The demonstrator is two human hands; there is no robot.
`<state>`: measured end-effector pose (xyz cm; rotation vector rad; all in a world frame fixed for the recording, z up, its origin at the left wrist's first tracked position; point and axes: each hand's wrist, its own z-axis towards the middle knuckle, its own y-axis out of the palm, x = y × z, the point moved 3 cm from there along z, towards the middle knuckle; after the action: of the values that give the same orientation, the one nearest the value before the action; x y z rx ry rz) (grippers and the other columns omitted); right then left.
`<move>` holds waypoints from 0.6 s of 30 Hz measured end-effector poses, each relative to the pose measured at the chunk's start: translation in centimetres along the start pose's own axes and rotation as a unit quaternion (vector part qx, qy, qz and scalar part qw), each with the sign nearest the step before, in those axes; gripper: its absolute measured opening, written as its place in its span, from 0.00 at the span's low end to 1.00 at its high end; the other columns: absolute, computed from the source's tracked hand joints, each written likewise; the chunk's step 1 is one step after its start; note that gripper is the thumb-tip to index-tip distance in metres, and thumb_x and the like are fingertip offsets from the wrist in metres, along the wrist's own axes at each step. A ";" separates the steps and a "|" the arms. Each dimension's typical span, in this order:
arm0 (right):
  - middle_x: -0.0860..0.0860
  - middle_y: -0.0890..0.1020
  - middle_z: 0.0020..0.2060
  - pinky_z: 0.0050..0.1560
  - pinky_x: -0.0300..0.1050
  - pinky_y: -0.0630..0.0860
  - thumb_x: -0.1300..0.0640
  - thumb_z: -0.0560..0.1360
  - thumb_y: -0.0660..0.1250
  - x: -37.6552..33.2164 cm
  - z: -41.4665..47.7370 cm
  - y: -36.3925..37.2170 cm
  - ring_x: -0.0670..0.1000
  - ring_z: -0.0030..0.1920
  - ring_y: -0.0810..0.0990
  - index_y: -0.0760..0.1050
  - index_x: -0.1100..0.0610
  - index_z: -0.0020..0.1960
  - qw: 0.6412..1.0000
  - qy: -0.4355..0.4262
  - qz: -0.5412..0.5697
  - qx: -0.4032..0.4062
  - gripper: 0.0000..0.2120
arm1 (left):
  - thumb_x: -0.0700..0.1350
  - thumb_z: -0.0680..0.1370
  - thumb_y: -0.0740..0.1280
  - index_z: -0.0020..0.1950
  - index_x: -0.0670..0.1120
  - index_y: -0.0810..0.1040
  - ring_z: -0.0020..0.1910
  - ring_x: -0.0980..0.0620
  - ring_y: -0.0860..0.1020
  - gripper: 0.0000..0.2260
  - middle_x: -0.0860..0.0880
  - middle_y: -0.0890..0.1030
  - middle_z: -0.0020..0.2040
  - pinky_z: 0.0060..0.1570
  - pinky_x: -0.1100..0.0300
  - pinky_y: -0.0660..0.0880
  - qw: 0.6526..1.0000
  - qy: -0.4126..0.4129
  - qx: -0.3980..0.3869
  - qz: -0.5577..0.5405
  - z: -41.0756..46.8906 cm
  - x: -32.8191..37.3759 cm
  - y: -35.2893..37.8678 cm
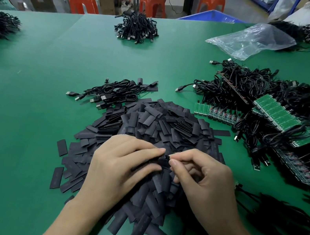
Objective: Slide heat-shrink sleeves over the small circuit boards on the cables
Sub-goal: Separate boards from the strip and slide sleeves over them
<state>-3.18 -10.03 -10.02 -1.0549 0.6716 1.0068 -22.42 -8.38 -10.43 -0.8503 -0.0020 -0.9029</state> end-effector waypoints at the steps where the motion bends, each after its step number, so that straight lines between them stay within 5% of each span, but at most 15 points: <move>1: 0.41 0.82 0.34 0.36 0.31 0.75 0.61 0.76 0.75 0.0 0.0 0.0 0.43 0.33 0.83 0.84 0.50 0.45 1.000 0.003 0.004 -0.004 0.06 | 0.50 0.78 0.75 0.58 0.48 0.86 0.51 0.53 0.81 0.11 0.54 0.84 0.54 0.50 0.53 0.76 1.000 0.005 -0.004 0.005 0.0 0.0 0.0; 18: 0.48 0.82 0.32 0.35 0.47 0.80 0.62 0.76 0.74 0.4 -0.2 0.4 0.51 0.31 0.82 0.83 0.50 0.43 0.995 0.050 0.066 -0.048 0.08 | 0.47 0.77 0.76 0.52 0.51 0.88 0.50 0.60 0.82 0.05 0.59 0.85 0.50 0.49 0.56 0.74 0.999 -0.018 0.003 -0.032 0.1 0.6 -0.3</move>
<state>-3.39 -9.97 -10.62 -1.1627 0.7891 1.1152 -22.18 -8.88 -9.99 -0.8651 -0.0626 -0.9476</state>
